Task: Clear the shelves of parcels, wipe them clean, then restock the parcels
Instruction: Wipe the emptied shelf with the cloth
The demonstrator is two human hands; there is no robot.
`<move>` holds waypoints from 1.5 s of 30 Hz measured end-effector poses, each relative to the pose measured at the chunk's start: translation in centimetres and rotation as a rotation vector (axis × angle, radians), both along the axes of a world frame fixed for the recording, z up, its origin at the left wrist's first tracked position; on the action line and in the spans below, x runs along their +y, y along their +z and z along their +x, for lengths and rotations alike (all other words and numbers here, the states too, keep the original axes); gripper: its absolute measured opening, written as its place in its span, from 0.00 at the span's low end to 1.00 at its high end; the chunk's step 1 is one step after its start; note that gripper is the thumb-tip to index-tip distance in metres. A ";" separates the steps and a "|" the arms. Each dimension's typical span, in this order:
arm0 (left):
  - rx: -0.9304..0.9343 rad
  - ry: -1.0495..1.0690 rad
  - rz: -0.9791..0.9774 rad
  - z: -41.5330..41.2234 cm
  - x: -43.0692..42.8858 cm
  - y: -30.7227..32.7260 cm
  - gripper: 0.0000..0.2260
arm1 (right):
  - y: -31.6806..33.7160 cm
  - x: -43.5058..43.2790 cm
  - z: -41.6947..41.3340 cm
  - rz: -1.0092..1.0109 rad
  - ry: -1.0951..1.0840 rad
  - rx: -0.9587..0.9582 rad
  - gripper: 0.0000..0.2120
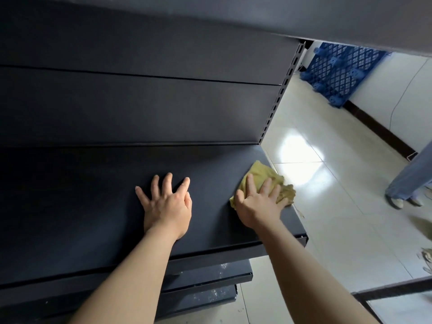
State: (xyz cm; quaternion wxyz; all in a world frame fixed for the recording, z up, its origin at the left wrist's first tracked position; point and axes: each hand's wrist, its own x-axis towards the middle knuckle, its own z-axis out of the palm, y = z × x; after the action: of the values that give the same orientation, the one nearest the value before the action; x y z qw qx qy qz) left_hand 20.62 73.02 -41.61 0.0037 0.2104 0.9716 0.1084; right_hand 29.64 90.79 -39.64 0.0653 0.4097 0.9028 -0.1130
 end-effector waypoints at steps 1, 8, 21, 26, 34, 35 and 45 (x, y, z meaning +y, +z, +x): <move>0.002 -0.002 -0.001 0.0 0.0 0.0 0.21 | -0.1 -0.9 -0.1 0.000 0.026 0.008 0.30; 0.006 -0.017 0.005 0.0 0.0 0.2 0.21 | -0.8 -1.8 1.7 0.046 0.199 0.066 0.29; -0.014 -0.184 0.069 0.5 -0.7 0.4 0.18 | -0.8 -1.9 7.4 -0.040 -0.185 0.078 0.29; -0.084 -0.250 0.074 0.2 -2.4 0.7 0.19 | -0.7 -8.0 6.5 -0.128 -0.280 0.159 0.30; -0.112 -0.303 -0.071 0.1 -4.0 1.9 0.24 | -1.2 -14.0 5.1 -0.198 -0.207 0.204 0.32; -0.116 -0.312 -0.086 0.0 -4.0 1.9 0.24 | -1.2 -13.1 5.5 -0.204 -0.206 0.206 0.32; -0.032 -0.327 -0.139 -0.2 -4.1 2.4 0.25 | 0.2 0.4 9.0 -0.143 -0.340 0.238 0.24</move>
State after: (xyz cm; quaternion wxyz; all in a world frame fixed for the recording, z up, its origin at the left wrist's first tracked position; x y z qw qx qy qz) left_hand 20.45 68.93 -39.20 0.0514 0.3631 0.9294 0.0421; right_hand 38.65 91.18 -39.47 -0.0328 0.5343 0.8117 -0.2337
